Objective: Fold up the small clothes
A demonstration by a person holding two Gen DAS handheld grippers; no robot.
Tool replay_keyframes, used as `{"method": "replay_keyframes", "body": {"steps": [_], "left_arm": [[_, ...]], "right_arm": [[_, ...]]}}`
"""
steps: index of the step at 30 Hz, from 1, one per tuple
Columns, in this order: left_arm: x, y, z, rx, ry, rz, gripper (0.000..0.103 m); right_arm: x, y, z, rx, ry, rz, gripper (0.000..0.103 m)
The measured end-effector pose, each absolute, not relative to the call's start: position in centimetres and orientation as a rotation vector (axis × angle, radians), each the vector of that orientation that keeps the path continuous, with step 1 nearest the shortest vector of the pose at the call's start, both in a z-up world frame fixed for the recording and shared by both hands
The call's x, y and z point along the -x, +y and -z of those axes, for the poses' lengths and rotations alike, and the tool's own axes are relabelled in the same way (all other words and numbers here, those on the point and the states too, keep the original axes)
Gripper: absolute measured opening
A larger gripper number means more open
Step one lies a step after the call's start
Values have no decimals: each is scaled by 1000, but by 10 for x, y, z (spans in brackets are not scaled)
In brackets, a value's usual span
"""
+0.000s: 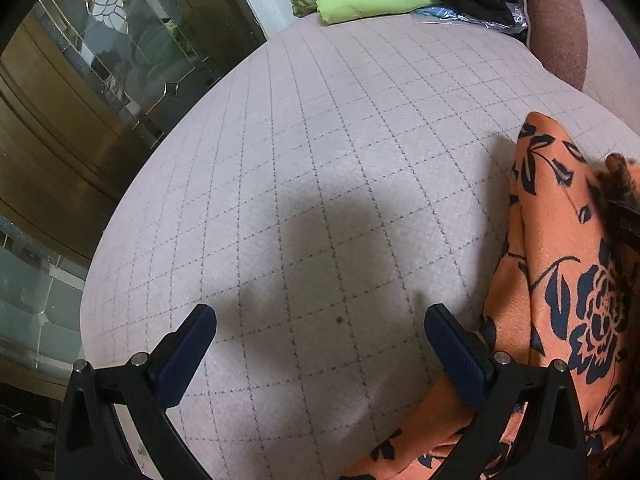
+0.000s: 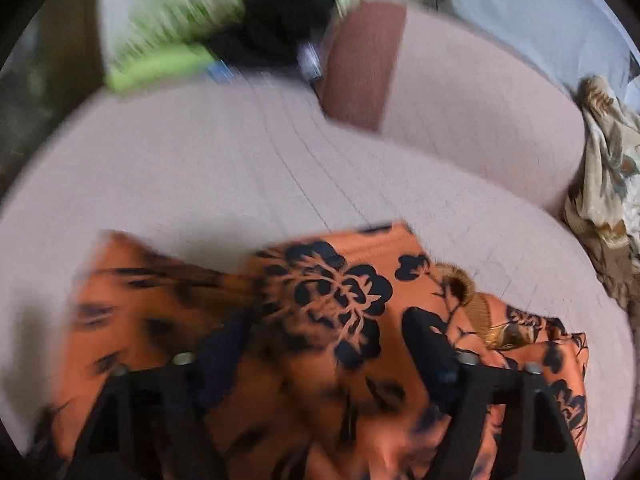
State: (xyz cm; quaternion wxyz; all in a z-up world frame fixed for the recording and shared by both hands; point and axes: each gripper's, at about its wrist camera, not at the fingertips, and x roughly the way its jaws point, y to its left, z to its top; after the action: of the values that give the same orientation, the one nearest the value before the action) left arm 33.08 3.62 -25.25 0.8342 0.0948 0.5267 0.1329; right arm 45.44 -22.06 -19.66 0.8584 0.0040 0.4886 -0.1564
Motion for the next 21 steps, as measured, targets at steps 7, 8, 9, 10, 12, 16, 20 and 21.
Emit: {"method": "replay_keyframes", "body": {"steps": [7,8,9,10,12,16,20,21], "left_arm": [[-326,31,247,-224,1089,-251,103],[-328,32,247,-228,1091,-249,103],[-327,31,249,-237,1093,-247,103],[-325,30,250,-247,1093,-250,103],[-322,27,250,-257,1085,-258,103],[-317,23,251,-273,1075,-270,103],[-313,19,250,-301,1060,-282,103],[-312,19,248,-307,1052,-287,103]], "right_arm": [[-381,-265,126,-231,793,274,9],[-359,-277,113,-254,749,283,9],[-334,-291,102,-288,708,291,9],[-311,-304,94,-322,673,297,9],[-264,-330,85,-372,627,335,9],[-206,-389,119,-468,685,489,13],[-156,-433,173,-678,837,581,37],[-144,-437,179,-710,827,592,44]]}}
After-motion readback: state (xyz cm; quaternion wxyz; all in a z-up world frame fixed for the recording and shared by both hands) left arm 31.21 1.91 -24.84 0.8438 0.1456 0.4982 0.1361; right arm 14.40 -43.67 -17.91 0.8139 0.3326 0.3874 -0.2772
